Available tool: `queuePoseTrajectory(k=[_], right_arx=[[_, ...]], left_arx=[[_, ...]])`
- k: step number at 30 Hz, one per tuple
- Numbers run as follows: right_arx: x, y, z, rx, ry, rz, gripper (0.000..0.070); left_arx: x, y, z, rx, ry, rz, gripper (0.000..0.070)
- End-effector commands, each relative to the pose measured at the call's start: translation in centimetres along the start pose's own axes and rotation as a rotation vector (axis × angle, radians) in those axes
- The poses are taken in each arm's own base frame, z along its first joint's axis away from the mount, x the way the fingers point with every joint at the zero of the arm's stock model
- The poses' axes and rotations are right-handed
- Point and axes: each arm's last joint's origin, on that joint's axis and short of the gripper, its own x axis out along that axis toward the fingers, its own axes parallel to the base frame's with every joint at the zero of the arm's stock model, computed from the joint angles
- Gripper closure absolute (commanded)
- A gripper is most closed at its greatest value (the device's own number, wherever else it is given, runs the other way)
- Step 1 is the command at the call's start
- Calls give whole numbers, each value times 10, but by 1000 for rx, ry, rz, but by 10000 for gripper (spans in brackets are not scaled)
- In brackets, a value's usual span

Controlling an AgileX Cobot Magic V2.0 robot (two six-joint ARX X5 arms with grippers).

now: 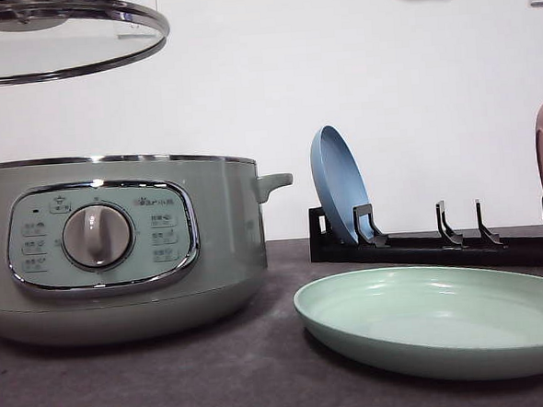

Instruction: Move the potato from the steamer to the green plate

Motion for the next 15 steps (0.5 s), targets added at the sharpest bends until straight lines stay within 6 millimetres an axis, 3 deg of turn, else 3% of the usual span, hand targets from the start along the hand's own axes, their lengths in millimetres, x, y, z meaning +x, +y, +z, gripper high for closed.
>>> queuePoseTrajectory(k=[1,8,15], right_arx=[[15,1,-11,27,14,28,567],[70,-3,-54,131,40,62,567],[110,-8,-93,246,52,55,567]], left_arx=[[-11,-4,6,27,-76,-10,700],[-10,-11,6,48,-72,-30,700],[-10,-14,6,58,-70,-40,700]])
